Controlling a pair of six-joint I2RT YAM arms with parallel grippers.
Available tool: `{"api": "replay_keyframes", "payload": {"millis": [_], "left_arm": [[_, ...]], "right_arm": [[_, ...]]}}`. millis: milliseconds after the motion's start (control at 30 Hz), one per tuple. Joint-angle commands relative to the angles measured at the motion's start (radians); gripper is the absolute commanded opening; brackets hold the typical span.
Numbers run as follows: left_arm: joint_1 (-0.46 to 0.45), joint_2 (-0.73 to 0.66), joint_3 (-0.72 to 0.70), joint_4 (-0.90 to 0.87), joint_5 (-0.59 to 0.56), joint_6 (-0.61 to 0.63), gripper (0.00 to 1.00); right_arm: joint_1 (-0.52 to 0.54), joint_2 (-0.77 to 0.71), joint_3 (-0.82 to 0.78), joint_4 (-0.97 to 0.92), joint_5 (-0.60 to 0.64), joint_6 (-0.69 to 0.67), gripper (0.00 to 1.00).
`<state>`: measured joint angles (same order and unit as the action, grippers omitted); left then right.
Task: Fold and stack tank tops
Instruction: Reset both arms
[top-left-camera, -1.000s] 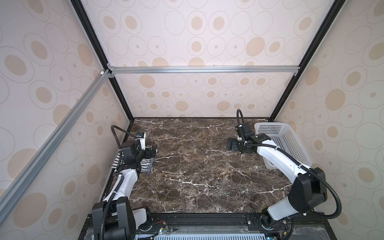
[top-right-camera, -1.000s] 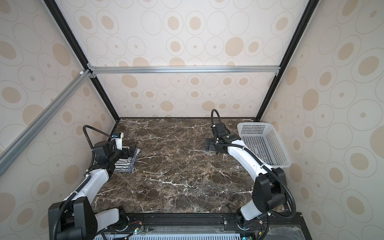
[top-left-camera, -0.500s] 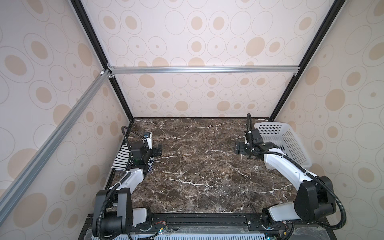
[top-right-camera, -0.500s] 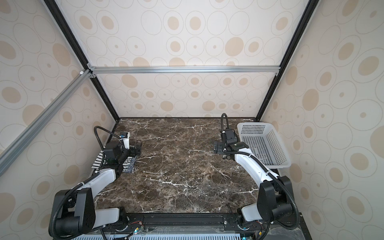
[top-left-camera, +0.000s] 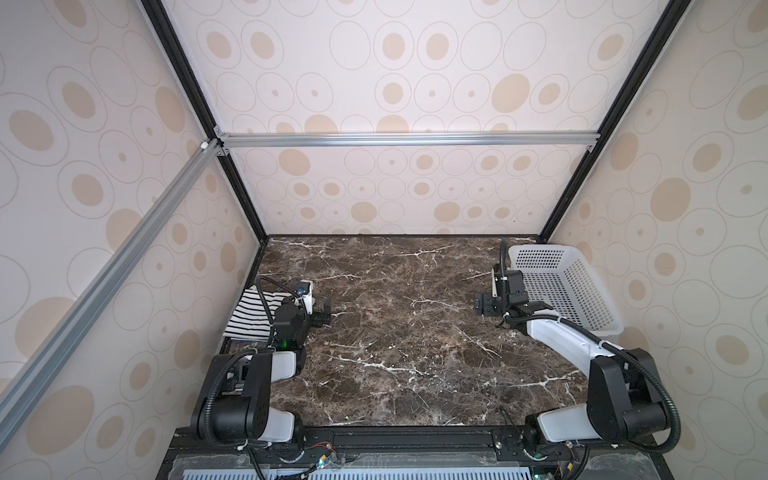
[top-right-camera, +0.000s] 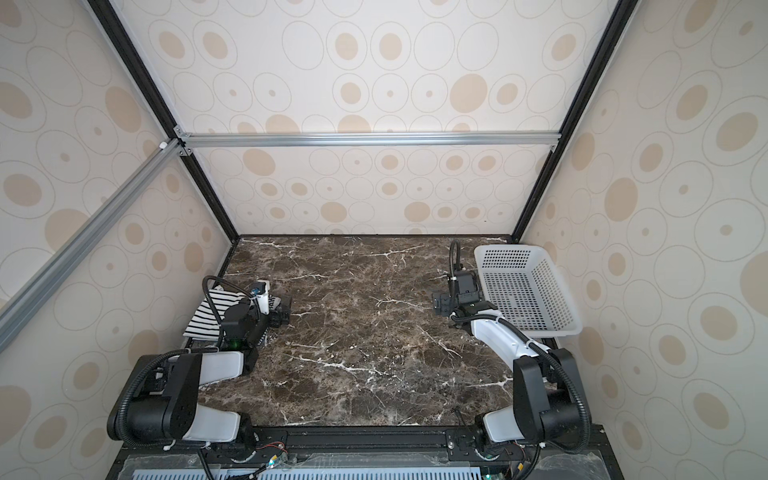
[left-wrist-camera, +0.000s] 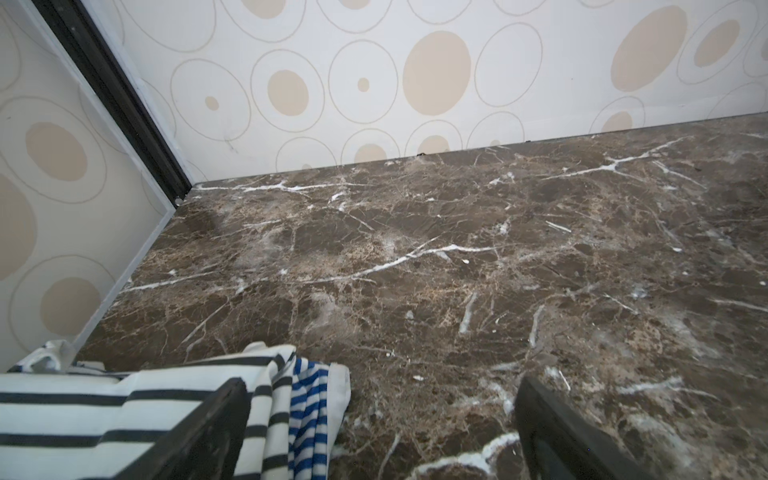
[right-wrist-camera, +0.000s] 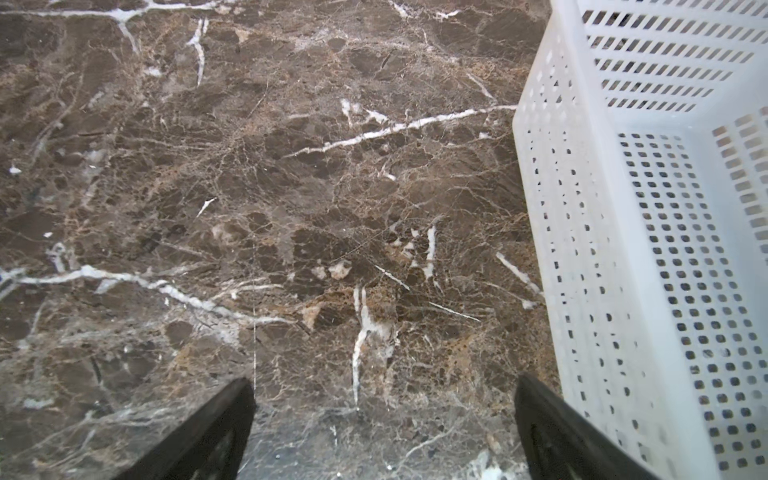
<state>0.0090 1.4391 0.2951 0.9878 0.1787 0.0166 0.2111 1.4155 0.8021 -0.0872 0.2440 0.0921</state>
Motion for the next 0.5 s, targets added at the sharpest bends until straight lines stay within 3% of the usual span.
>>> {"api": "replay_keyframes", "payload": {"millis": [0, 67, 200, 367, 467], "left_arm": [[-0.007, 0.038, -0.072, 0.275, -0.010, 0.025, 0.99], [-0.012, 0.080, -0.119, 0.412, -0.011, 0.028, 0.99], [-0.012, 0.100, -0.079, 0.339, -0.030, 0.025, 0.99], [0.000, 0.137, -0.079, 0.381, -0.016, 0.005, 0.99], [0.001, 0.140, -0.085, 0.392, -0.020, 0.004, 0.99]], "right_arm": [[-0.012, -0.020, -0.052, 0.202, 0.018, -0.103, 1.00], [-0.019, -0.012, -0.075, 0.254, 0.012, -0.139, 1.00], [-0.047, 0.018, -0.108, 0.337, -0.032, -0.157, 1.00], [-0.070, 0.056, -0.168, 0.494, -0.069, -0.183, 1.00], [-0.109, 0.093, -0.166, 0.493, -0.154, -0.167, 0.98]]}}
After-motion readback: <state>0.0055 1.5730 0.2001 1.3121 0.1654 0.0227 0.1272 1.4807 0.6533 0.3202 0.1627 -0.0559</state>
